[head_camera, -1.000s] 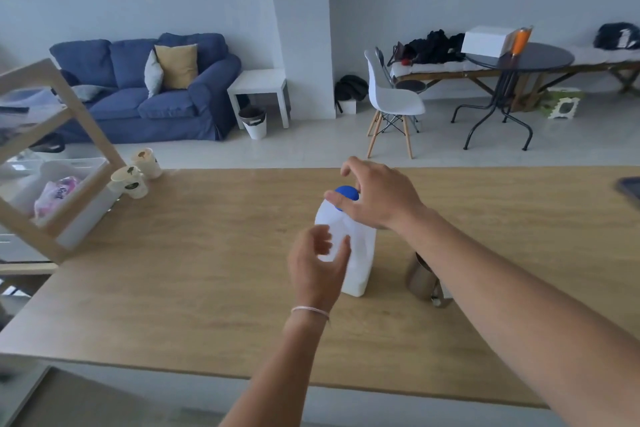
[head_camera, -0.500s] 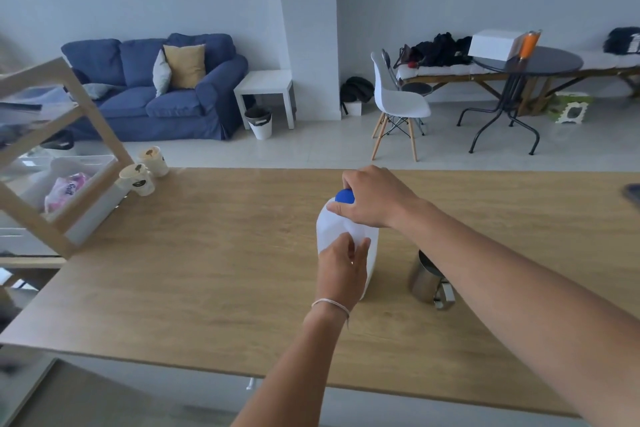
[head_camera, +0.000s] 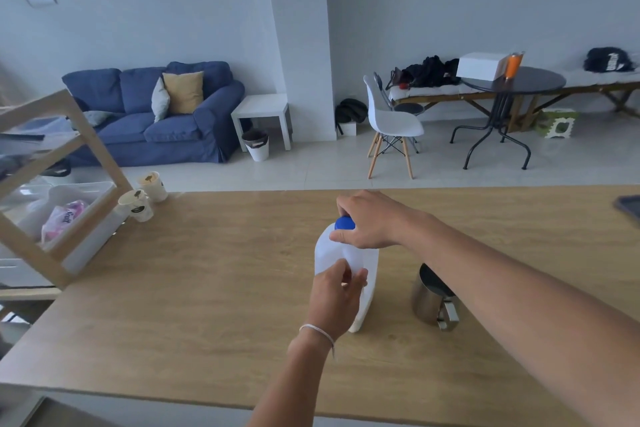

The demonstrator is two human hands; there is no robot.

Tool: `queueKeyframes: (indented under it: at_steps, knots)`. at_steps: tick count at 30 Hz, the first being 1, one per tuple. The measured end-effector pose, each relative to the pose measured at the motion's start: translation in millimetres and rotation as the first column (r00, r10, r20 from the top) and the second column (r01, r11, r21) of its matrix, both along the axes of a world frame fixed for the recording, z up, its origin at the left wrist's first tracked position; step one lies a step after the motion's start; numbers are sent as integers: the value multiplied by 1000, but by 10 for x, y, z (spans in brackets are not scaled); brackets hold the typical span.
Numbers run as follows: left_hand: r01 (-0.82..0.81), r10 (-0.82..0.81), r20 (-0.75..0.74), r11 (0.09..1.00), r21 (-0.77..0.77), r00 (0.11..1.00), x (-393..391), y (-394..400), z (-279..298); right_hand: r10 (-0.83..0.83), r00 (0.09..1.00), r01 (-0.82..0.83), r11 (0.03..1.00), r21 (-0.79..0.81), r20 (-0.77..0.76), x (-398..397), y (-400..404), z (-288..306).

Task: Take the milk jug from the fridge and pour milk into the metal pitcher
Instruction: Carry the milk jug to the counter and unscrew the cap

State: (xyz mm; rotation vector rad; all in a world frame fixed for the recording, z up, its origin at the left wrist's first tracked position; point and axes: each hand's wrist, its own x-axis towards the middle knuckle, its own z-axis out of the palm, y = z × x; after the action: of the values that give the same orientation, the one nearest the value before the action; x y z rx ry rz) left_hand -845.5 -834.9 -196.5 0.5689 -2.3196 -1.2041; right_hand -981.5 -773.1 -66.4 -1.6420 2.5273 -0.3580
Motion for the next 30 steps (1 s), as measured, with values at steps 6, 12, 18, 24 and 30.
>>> queueKeyframes:
  at_steps: [6,12,18,24,30]
  knots:
    - [49,-48,-47,998,28,998,82,-55,-39,-13,971,-7,997,-82,-238,71,-63,-71]
    - [-63,139,-225,946,317,964,78,144,16,-104,906,41,986,-160,-409,166,-141,-181]
    - [-406,476,-81,817,409,876,-144,148,78,-72,946,1,976,-219,-315,192,-139,-267]
    - [-368,447,-98,825,429,889,-206,55,39,-74,965,-6,954,-300,-253,103,-131,-321]
    - [-111,209,-143,857,503,967,-139,-270,67,121,962,-195,931,-307,-245,59,-59,-311]
